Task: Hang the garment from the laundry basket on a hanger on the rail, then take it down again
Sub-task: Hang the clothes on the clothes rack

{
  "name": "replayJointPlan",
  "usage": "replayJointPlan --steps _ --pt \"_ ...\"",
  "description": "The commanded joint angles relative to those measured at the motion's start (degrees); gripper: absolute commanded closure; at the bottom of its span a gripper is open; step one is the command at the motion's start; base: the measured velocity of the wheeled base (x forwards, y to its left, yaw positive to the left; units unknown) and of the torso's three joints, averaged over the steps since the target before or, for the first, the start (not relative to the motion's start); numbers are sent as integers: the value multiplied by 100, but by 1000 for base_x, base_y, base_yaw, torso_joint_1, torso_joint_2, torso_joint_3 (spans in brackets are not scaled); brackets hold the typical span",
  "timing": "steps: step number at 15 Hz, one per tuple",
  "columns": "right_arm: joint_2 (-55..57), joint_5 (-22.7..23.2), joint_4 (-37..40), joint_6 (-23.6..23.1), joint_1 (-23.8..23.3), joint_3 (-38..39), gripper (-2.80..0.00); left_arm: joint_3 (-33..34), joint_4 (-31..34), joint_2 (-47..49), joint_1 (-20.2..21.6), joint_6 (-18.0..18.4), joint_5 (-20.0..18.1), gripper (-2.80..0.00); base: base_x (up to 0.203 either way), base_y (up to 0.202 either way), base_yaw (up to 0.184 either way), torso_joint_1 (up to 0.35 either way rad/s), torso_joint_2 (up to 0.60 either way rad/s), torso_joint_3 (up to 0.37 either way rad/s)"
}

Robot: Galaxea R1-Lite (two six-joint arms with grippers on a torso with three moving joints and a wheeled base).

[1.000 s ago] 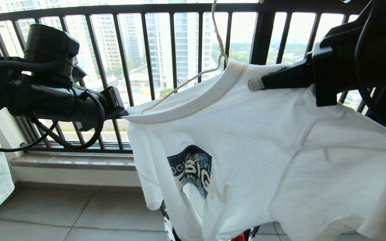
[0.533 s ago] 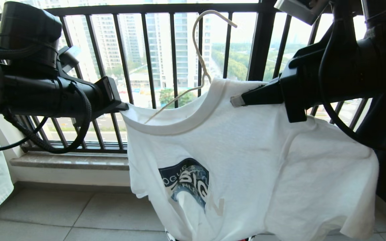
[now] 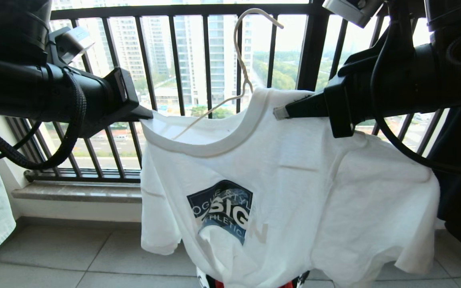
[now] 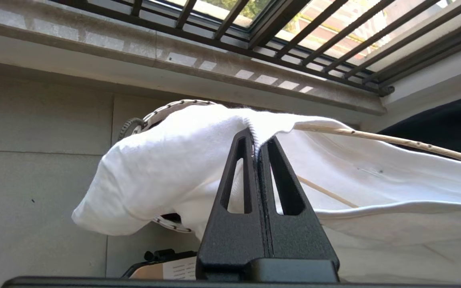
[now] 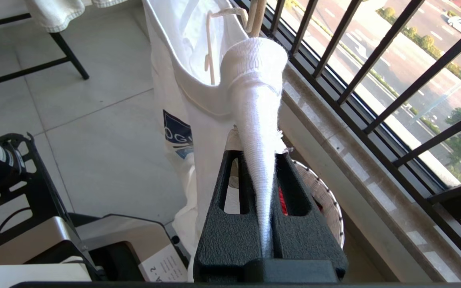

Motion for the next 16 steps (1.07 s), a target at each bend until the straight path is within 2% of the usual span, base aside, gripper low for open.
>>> replayJointPlan --steps 1,3,7,11,13,16 --pt "9 15 18 36 -2 5 0 -344 41 113 -183 -6 11 0 0 0 0 0 0 0" --pt "9 41 18 176 -2 14 0 -617 43 304 -206 102 20 0 0 0 0 0 0 0" --pt "-72 399 -75 429 -2 309 0 -856 43 588 -225 652 26 0 0 0 0 0 0 0" --pt "-146 451 -1002 717 -2 959 0 -857 155 682 -226 1257 22 0 0 0 0 0 0 0" --pt "-158 625 -1215 982 -2 1054 0 -903 173 685 -324 1392 18 0 0 0 0 0 0 0" --pt "-158 883 -1397 1055 -2 1313 0 -1199 252 765 -410 1730 17 0 0 0 0 0 0 0"
